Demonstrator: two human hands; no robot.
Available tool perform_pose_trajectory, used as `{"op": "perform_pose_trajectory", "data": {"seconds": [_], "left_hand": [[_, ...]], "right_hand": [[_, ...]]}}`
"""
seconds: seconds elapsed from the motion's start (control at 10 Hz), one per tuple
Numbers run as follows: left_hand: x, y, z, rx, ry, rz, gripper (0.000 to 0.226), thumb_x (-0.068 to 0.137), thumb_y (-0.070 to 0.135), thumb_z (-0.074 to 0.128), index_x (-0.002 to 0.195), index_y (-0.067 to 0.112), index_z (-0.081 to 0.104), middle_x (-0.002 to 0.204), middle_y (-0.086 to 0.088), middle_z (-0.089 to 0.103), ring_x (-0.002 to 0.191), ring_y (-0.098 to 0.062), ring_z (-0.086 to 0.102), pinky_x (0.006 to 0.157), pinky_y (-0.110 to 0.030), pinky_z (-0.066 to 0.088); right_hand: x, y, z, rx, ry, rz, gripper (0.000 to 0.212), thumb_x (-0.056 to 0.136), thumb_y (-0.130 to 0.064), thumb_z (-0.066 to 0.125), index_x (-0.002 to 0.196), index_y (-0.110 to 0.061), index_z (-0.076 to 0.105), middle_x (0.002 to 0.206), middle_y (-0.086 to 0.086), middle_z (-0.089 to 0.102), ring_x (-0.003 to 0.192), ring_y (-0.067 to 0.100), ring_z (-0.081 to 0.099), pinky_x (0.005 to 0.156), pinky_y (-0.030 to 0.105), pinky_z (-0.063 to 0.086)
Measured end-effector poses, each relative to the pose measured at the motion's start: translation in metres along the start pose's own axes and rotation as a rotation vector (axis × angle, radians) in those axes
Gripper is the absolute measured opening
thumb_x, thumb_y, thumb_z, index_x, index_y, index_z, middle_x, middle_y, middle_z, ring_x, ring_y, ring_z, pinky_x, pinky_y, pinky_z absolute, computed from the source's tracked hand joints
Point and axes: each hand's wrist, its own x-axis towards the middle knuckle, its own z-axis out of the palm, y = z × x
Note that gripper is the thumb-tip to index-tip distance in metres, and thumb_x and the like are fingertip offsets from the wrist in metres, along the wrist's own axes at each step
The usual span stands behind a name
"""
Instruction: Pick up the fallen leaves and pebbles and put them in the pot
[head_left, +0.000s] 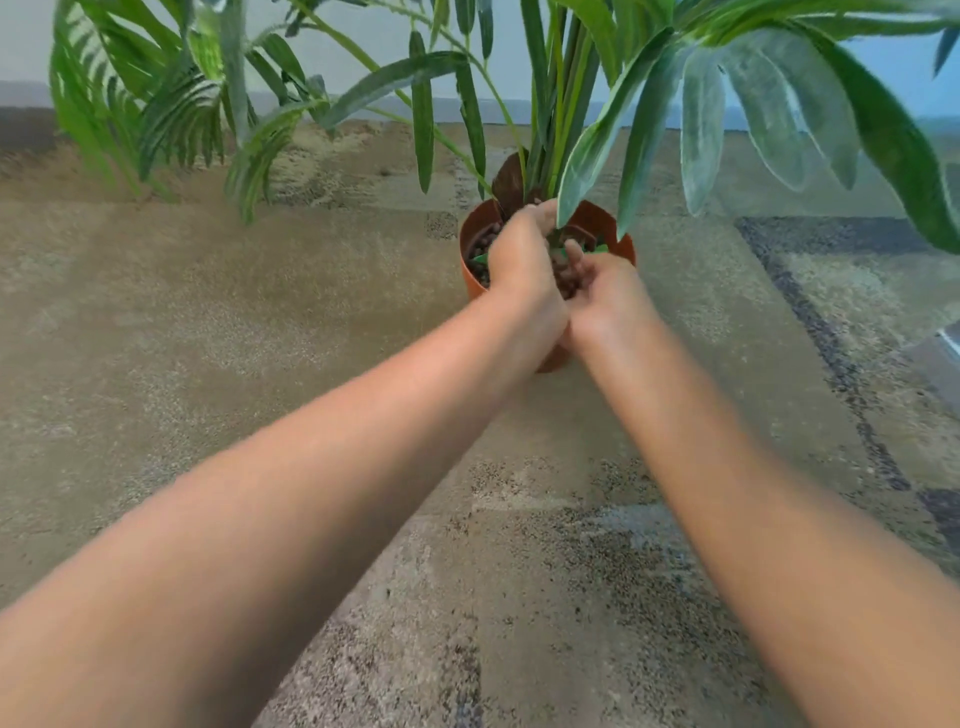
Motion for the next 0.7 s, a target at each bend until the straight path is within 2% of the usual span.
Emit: {"op": "perform_pose_trajectory", "data": {"seconds": [0.1, 0.2, 0.3, 0.4, 0.5, 0.6, 0.7], "left_hand": [[0.019, 0.008, -0.002, -0.111, 0.023, 0.042, 0.027, 0.095, 0.010, 0.038, 0.092, -0.002, 0.063, 0.091, -0.013, 0.072, 0.081, -0.021, 0.063, 0.079, -0.027, 0.053], [0.033, 0.010, -0.009, -0.124, 0.038, 0.049, 0.029, 0.094, 0.007, 0.036, 0.105, -0.003, 0.061, 0.123, -0.021, 0.059, 0.101, -0.027, 0.056, 0.099, -0.045, 0.044], [0.049, 0.014, -0.024, -0.058, 0.073, 0.072, 0.034, 0.094, 0.006, 0.035, 0.118, -0.006, 0.056, 0.118, -0.022, 0.060, 0.108, -0.028, 0.054, 0.103, -0.042, 0.039], [0.051, 0.017, -0.030, 0.091, -0.006, 0.075, 0.036, 0.094, 0.007, 0.036, 0.122, -0.008, 0.053, 0.125, -0.022, 0.058, 0.119, -0.030, 0.052, 0.108, -0.041, 0.035], [0.046, 0.017, -0.024, 0.639, -0.086, 0.225, 0.029, 0.094, 0.013, 0.040, 0.107, 0.003, 0.064, 0.119, -0.020, 0.063, 0.110, -0.025, 0.058, 0.099, -0.041, 0.044], [0.042, 0.012, -0.028, 1.121, -0.099, 0.473, 0.034, 0.096, 0.016, 0.036, 0.118, 0.004, 0.059, 0.124, -0.012, 0.061, 0.116, -0.021, 0.054, 0.101, -0.034, 0.041], [0.016, -0.012, -0.066, 1.567, -0.087, 0.595, 0.046, 0.098, 0.023, 0.030, 0.141, 0.010, 0.035, 0.150, -0.008, 0.033, 0.140, -0.022, 0.024, 0.116, -0.032, 0.017]], "right_hand": [[0.019, -0.012, 0.011, 0.012, 0.094, -0.097, 0.034, 0.096, -0.013, 0.033, 0.122, -0.003, 0.053, 0.106, 0.016, 0.061, 0.098, 0.028, 0.060, 0.083, 0.036, 0.050], [0.034, -0.019, 0.013, -0.079, 0.146, -0.145, 0.034, 0.098, -0.023, 0.033, 0.117, -0.006, 0.055, 0.113, 0.014, 0.060, 0.097, 0.025, 0.060, 0.064, 0.031, 0.052], [0.056, -0.019, 0.001, -0.346, 0.186, -0.134, 0.038, 0.099, -0.033, 0.031, 0.101, -0.006, 0.057, 0.100, 0.012, 0.062, 0.082, 0.025, 0.062, 0.057, 0.030, 0.056], [0.068, -0.016, -0.012, -0.635, 0.186, -0.162, 0.044, 0.099, -0.037, 0.028, 0.123, -0.009, 0.052, 0.120, 0.011, 0.059, 0.105, 0.025, 0.059, 0.088, 0.039, 0.052], [0.055, -0.007, -0.020, -1.002, 0.118, -0.450, 0.030, 0.096, -0.031, 0.032, 0.101, -0.019, 0.060, 0.098, -0.008, 0.064, 0.092, 0.004, 0.059, 0.087, 0.023, 0.048], [0.030, -0.001, -0.020, -1.294, 0.017, -0.676, 0.024, 0.095, -0.030, 0.035, 0.104, -0.024, 0.057, 0.100, -0.022, 0.055, 0.087, -0.012, 0.051, 0.080, -0.004, 0.033], [0.010, 0.013, -0.042, -1.608, -0.076, -0.746, 0.047, 0.097, -0.030, 0.034, 0.140, -0.009, 0.038, 0.141, -0.004, 0.039, 0.133, 0.008, 0.030, 0.096, -0.006, 0.003]]}}
